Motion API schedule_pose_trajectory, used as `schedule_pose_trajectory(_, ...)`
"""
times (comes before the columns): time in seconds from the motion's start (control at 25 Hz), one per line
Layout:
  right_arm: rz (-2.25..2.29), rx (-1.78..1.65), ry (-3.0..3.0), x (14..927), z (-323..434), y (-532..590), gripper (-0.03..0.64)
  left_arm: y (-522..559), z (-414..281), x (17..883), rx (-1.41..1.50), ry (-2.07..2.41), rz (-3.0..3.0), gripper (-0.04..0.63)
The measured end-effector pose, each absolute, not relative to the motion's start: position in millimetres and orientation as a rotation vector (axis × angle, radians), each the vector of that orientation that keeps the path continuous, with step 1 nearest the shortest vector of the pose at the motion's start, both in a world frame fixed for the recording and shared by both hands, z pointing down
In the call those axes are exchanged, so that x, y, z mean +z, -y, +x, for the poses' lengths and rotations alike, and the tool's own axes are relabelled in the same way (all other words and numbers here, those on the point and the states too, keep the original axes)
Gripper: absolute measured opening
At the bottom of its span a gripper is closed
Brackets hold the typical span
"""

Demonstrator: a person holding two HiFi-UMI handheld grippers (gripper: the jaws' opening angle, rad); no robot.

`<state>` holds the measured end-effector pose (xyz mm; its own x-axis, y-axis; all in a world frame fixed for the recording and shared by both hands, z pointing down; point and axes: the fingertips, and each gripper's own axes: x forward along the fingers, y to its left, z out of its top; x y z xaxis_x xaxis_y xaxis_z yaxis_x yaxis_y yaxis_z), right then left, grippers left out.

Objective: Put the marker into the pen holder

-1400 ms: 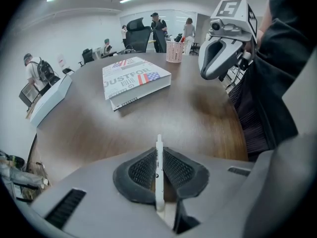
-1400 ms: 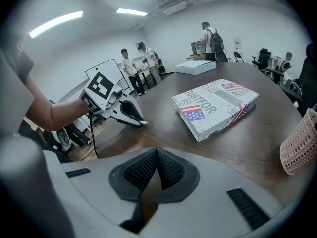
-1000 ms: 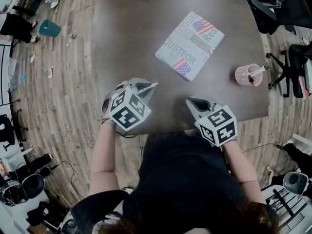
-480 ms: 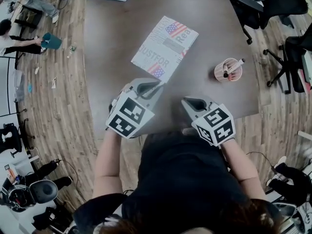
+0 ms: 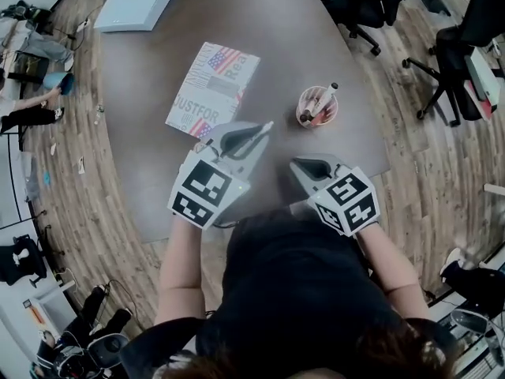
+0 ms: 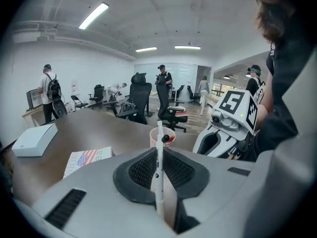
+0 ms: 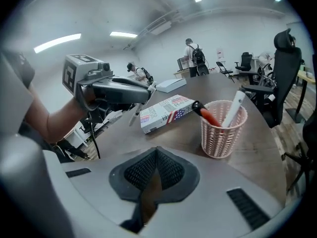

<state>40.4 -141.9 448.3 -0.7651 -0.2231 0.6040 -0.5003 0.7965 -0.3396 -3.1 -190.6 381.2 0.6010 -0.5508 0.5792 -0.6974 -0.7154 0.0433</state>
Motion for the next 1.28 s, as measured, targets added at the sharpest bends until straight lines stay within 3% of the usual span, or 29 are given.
schedule_pose_trajectory(0.72,0.656,0.703,2.427,449.0,126.2,173.5,0.018,265.9,77.0,298.7,0.276,1.075,2.659,0.06)
schedule_pose_trajectory(1.28,0.668,0.74,2.402,463.6,143.0,184.3,0.018,306.4,86.1,315.0,0.036,1.144,2.637,0.06)
